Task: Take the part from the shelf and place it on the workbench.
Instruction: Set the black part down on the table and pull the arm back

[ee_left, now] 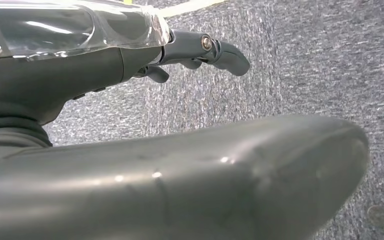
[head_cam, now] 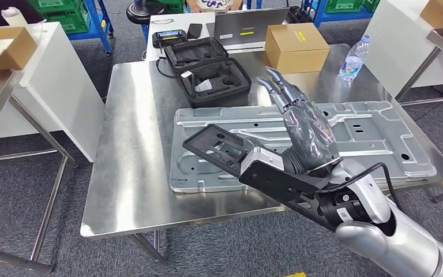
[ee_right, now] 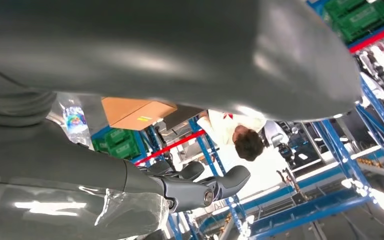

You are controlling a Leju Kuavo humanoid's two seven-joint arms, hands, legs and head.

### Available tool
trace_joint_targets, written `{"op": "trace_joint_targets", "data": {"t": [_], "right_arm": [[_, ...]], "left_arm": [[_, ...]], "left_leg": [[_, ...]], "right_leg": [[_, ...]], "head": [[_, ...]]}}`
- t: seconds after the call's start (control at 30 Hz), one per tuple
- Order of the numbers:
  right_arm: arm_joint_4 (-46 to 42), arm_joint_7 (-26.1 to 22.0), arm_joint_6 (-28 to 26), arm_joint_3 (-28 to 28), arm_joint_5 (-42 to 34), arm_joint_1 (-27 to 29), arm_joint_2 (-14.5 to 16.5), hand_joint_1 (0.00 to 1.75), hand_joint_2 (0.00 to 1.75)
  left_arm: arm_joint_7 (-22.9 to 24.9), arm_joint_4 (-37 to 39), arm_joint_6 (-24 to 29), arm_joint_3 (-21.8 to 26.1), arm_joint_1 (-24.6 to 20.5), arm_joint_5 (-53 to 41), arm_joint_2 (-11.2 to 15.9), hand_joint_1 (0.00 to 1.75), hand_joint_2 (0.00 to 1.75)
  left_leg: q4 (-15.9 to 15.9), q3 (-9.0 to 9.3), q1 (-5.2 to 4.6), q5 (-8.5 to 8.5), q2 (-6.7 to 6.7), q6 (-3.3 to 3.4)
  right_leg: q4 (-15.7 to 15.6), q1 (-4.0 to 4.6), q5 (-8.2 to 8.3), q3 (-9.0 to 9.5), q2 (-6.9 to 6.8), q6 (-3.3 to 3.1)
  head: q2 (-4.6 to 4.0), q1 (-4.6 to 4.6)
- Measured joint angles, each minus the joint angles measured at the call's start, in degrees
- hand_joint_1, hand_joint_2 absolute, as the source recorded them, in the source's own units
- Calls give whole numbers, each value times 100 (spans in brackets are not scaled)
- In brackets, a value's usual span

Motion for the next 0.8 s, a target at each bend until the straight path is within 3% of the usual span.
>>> {"op": "trace_joint_targets", "data": {"t": [0.1,0.17,0.23,0.27,0.3,0.33,0.37,0.43,0.47,0.53,0.6,0.63,0.67,0.73,0.77,0.8], "right_arm": [[1,39,-68,7,-207,-56,20,0,0],[2,63,-111,10,-348,-80,41,0,0],[3,85,-178,12,-551,-94,57,0,0],[7,96,-223,12,-701,-96,66,0,0],[12,105,-272,12,-860,-98,73,0,0],[18,114,-324,11,-1030,-102,79,0,0],[23,118,-384,10,-1216,-112,84,0,0],[26,120,-525,-5,-1607,-146,87,0,0],[28,111,-620,-21,-1880,-168,89,0,0],[35,54,-848,-51,-2558,-217,91,0,0],[45,-16,-1056,-85,-3177,-248,84,0,0],[48,-39,-1137,-112,-3400,-254,78,0,0],[52,-62,-1226,-145,-3640,-256,67,0,0],[62,-136,-1433,-207,-4240,-256,38,0,0],[70,-190,-1551,-237,-4587,-246,18,0,0],[79,-252,-1664,-266,-4918,-234,-7,0,0]], "left_arm": [[-41,1,5,39,6,25,1,0,0],[-52,3,13,54,13,39,-1,0,0],[-61,3,17,61,17,55,-5,0,0],[-70,3,16,64,18,65,-10,0,0],[-81,3,13,67,18,73,-16,0,0],[-96,3,10,69,18,83,-22,0,0],[-112,3,7,75,17,95,-26,0,0],[-146,3,6,92,6,113,-28,0,0],[-170,3,6,101,1,125,-30,0,0],[-220,3,1,117,4,155,-41,0,0],[-252,3,-8,136,17,185,-54,0,0],[-262,3,-11,145,16,197,-60,0,0],[-273,3,-11,153,14,208,-65,0,0],[-301,3,-11,163,14,230,-75,0,0],[-313,3,-11,167,17,241,-82,0,0],[-325,3,-11,171,21,253,-90,0,0]], "left_leg": [[23,-74,6,43,-1,-108],[377,-239,29,-295,0,-190],[1167,-505,63,-867,3,-268],[1552,-604,75,-1057,3,-295],[1784,-628,85,-1128,4,-313],[1803,-545,95,-1080,4,-323],[1589,-343,104,-949,4,-327],[697,288,108,-725,2,-306],[308,539,96,-676,-4,-265],[-55,734,59,-679,-16,-171],[-64,670,51,-606,-12,-75],[-65,630,54,-556,-5,-22],[-75,581,61,-500,3,26],[-76,458,52,-391,16,87],[-73,391,42,-339,19,98],[-71,325,31,-286,21,105]], "right_leg": [[-49,7,93,-81,-6,-104],[-67,-25,206,-189,-18,-184],[-63,-27,314,-330,-22,-215],[-60,-26,370,-408,-23,-211],[-57,-26,424,-482,-23,-204],[-54,-27,478,-555,-22,-192],[-51,-27,530,-624,-22,-176],[-44,-22,620,-729,-19,-129],[-47,-16,665,-758,-20,-97],[-55,-9,747,-785,-21,-28],[-49,-22,789,-815,-18,39],[30,-28,706,-865,-14,63],[229,-35,518,-951,-11,82],[991,-43,-57,-1211,-9,103],[1417,-45,-285,-1328,-9,112],[1722,-43,-396,-1384,-9,116]], "head": [[-1,2],[0,-10],[-1,-26],[-1,-27],[-1,-28],[-1,-28],[0,-29],[0,-30],[0,-22],[1,-13],[1,-11],[1,-9],[1,-5],[1,4],[0,6],[0,8]]}}
